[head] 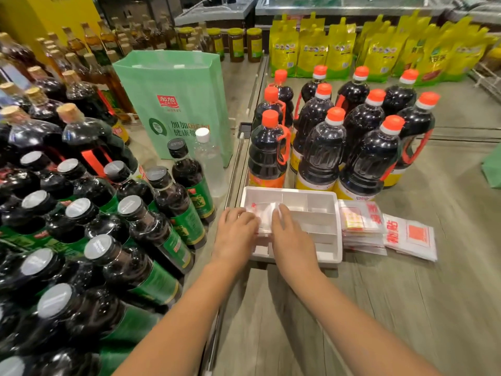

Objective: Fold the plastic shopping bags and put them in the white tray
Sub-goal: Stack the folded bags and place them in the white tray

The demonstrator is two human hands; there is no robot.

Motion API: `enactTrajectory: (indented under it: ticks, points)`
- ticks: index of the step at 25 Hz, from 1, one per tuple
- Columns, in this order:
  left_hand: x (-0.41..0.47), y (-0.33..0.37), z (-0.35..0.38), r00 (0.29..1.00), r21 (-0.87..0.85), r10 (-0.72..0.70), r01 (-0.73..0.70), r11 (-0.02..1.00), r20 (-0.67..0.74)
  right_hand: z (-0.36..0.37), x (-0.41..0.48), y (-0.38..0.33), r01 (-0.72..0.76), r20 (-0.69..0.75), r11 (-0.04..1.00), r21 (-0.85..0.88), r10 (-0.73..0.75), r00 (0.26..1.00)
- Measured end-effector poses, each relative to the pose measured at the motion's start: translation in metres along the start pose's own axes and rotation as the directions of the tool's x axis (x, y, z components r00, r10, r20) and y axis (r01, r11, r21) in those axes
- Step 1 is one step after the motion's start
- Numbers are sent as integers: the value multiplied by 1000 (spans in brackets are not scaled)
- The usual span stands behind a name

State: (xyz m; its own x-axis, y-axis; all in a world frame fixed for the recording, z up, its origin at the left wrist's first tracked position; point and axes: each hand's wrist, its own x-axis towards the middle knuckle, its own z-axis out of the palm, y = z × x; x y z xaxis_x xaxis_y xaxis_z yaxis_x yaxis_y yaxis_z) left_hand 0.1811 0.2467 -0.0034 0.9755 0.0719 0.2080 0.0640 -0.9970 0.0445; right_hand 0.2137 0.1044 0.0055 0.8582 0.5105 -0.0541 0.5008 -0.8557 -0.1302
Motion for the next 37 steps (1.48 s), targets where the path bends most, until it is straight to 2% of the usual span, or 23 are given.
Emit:
enactTrajectory:
  ticks: [3,9,11,13,16,18,20,22,24,26,29,32,35,37]
  points:
    - [3,2,-2,997,67,-29,24,997,78,0,0,1,63,37,997,-43,-61,997]
    - [11,14,1,985,127,-88,69,990,150,-2,22,-10,13,169,983,-186,19,986]
    - [11,14,3,975,155,-96,65,986,202,-2,25,-11,18,197,986,-166,15,980]
    - [11,18,0,972,139,-106,77,987,210,-6,21,-2,31,193,999,-36,-24,981]
    - [14,31,-8,992,-50,-84,89,995,99,-15,2,29,39,33,956,291,-51,998]
    - [18,48,-9,999,-188,-48,45,981,-11,-20,-14,55,32,-132,914,404,23,991]
    - [26,77,-13,998,-341,-17,-7,940,-68,-28,-28,85,34,-341,881,472,147,928]
    - [34,112,-19,999,-521,-28,10,854,-26,-36,-40,120,-53,-439,865,498,305,845]
    - [43,142,-18,998,-609,-15,50,792,62,-39,-46,159,-239,-362,792,562,496,789]
    - [47,163,-12,988,-613,12,84,786,152,-38,-45,188,-372,-217,706,602,594,775]
    - [51,176,-5,981,-608,-8,127,784,194,-34,-39,201,-388,-33,590,708,576,817]
    - [52,182,-5,981,-625,-52,161,764,188,-22,-34,208,-407,110,420,811,574,811]
    - [51,186,-2,965,-658,-133,252,710,227,-19,-34,217,-371,193,264,890,519,833]
    - [51,188,-1,961,-672,-160,272,688,224,-25,-37,219,-342,200,226,912,482,853]
